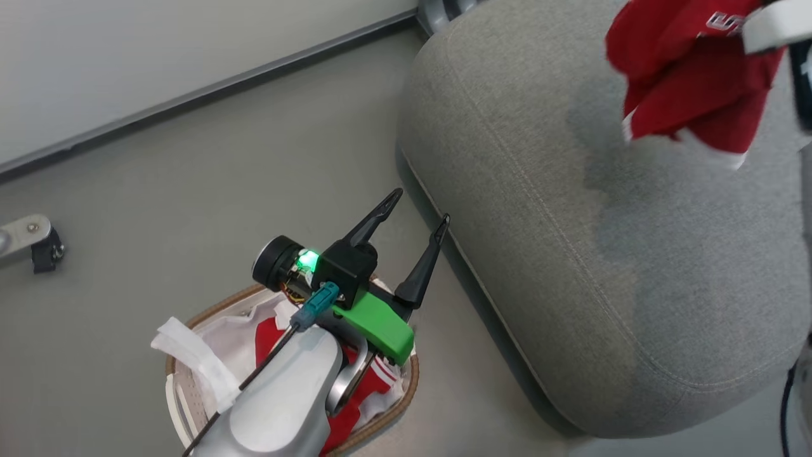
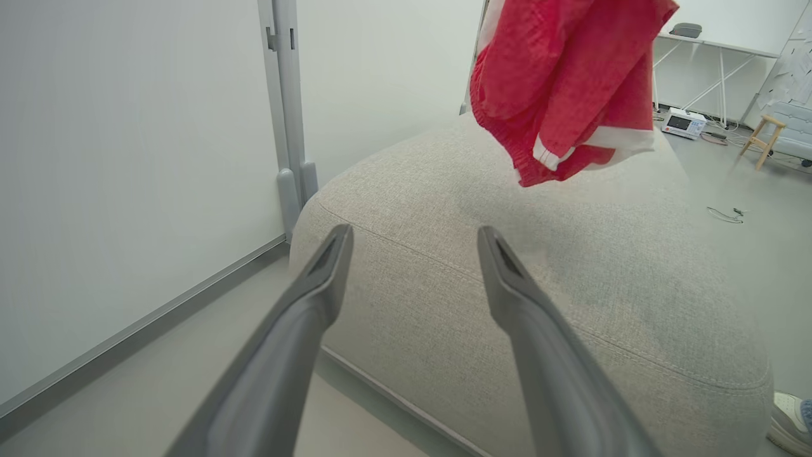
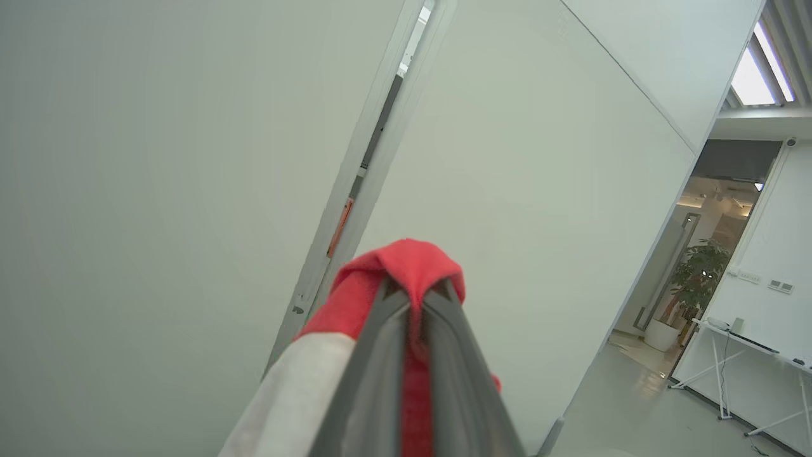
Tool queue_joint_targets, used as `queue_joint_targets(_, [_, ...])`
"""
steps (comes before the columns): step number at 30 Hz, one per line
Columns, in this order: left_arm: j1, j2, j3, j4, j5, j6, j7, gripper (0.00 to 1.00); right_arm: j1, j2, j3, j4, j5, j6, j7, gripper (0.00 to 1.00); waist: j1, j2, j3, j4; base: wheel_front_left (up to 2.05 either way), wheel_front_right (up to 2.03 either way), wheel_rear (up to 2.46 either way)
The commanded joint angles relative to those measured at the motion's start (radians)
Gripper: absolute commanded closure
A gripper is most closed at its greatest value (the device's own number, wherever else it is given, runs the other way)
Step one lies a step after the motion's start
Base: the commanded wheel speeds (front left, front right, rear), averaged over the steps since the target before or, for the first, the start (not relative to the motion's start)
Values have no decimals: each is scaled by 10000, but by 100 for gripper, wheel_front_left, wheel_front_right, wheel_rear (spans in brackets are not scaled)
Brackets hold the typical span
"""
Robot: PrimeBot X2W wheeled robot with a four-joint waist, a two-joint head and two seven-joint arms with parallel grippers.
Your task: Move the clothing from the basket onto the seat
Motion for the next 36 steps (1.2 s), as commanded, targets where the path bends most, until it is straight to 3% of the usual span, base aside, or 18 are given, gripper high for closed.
queue_joint_targets(1, [-306,103,-83,-124,67,-32,2,0,-570,-314,-86,145,-86,-13,-49,100,0,-1,1278,989,0,0,0])
queue_joint_targets(7, [-877,275,-82,-515,230,-33,3,0,-2344,-1246,-341,910,-61,-13,-48,100,0,-1,2553,1439,0,0,0])
queue_joint_targets(13, [-1368,367,-149,-650,457,-32,5,0,-2437,-1472,-936,1561,-142,-13,-36,100,0,-1,3518,1663,0,0,0])
queue_joint_targets(21, [-1620,553,-104,-555,596,-32,3,0,-793,-863,-2040,2656,-475,-13,-29,100,0,-1,4182,1664,0,0,0])
queue_joint_targets(31, [-1437,666,-69,-422,551,-32,5,0,579,-316,-2063,2831,-544,-13,-29,98,0,-1,4204,1549,0,0,0])
queue_joint_targets(33, [-1374,697,-6,-368,495,-32,5,0,791,-148,-2080,2697,-559,-13,-29,66,0,-1,4127,1517,0,0,0])
queue_joint_targets(34, [-1340,702,8,-352,478,-32,5,0,886,-107,-2068,2604,-564,-13,-29,42,0,-1,4081,1509,0,0,0])
queue_joint_targets(35, [-1291,703,32,-320,462,-32,5,0,996,-78,-2057,2471,-569,-13,-29,7,0,-1,4015,1505,0,0,0])
queue_joint_targets(36, [-1246,704,55,-301,445,-33,5,0,1104,-55,-2036,2372,-576,-13,-29,0,0,-1,3953,1504,0,0,0])
